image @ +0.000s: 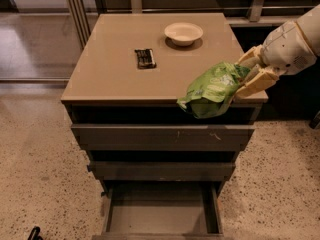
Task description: Place green rice chip bag into bottom drawer
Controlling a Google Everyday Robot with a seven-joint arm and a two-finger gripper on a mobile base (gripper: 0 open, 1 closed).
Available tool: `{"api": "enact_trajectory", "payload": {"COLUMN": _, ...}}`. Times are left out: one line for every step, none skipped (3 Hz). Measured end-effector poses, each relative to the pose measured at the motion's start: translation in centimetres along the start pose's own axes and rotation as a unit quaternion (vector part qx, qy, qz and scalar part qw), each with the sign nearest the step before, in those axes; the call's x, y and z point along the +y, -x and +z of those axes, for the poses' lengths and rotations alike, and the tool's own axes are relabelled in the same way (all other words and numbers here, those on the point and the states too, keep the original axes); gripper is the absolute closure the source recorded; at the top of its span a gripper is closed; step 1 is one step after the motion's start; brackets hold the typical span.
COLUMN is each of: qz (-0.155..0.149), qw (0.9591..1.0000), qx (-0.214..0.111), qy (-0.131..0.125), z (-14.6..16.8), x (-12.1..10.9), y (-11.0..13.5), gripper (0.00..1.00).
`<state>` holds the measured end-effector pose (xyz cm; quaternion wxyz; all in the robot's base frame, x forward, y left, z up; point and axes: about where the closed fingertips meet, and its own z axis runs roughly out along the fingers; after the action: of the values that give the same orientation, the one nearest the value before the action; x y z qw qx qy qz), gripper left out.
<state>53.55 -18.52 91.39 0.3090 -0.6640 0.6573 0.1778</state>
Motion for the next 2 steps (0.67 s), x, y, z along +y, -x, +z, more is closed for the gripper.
{"api": "enact_trajectory", "payload": {"qz": 0.020, "qw": 0.9993, "qx": -0.025, "qy": 0.017, "z": 0.8, "x": 0.6, "y": -0.1, "gripper": 1.00}}
{"api": "enact_trajectory", "payload": {"qz": 0.085, "qw": 0.9915, "qx": -0.098, "qy": 0.008, "z": 1.7, "x": 4.2, "y": 0.2, "gripper": 1.00}}
